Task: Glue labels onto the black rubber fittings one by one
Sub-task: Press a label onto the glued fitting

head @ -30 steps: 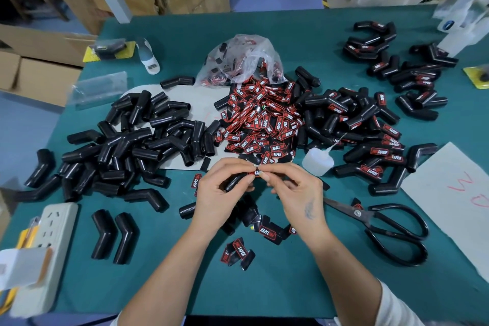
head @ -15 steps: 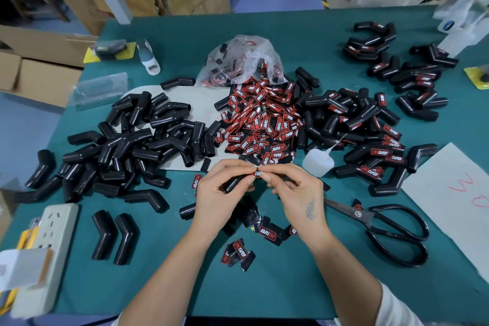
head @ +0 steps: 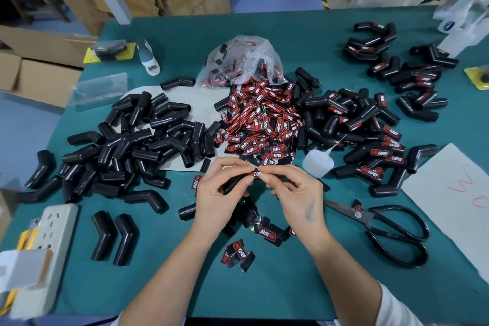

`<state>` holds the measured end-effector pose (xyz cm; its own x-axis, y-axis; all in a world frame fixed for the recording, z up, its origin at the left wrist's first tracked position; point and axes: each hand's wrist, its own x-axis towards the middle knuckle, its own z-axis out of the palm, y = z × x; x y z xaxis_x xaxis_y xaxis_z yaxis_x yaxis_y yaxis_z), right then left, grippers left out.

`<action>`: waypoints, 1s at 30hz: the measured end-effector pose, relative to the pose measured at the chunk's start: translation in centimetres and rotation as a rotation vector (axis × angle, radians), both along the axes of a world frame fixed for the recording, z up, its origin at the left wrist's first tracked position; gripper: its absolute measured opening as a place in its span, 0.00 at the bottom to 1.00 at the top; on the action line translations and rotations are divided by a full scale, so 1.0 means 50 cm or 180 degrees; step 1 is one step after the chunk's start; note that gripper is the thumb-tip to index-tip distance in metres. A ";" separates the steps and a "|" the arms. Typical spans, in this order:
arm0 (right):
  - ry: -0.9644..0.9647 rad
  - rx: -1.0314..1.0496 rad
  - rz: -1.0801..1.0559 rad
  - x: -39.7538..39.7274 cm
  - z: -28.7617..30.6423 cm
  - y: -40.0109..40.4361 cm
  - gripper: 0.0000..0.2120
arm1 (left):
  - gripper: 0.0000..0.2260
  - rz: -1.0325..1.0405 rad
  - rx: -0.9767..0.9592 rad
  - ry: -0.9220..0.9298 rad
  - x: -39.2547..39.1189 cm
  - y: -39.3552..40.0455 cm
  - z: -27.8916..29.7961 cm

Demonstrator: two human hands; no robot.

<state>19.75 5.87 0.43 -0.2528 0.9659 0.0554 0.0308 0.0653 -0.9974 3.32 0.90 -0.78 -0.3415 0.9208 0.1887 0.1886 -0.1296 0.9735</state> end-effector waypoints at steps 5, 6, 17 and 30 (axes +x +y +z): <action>-0.0014 0.0067 -0.0005 -0.001 -0.005 0.001 0.08 | 0.08 0.0020 0.0160 -0.0026 0.000 0.001 0.001; -0.0015 0.0066 -0.0008 -0.002 -0.006 0.002 0.09 | 0.08 0.0022 0.0165 -0.0037 0.000 0.001 0.000; 0.0043 -0.0107 -0.0044 0.000 -0.006 -0.001 0.11 | 0.09 0.0096 0.0144 0.0118 0.000 -0.002 -0.011; -0.0178 -0.0036 0.0075 -0.004 -0.021 0.005 0.12 | 0.05 -0.0124 0.0284 0.0311 -0.003 0.003 -0.016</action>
<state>19.55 6.13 -0.61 -0.2780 0.9601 0.0297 0.0850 0.0554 -0.9948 3.19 1.03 -1.59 -0.2817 0.9111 0.3011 0.2752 -0.2239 0.9350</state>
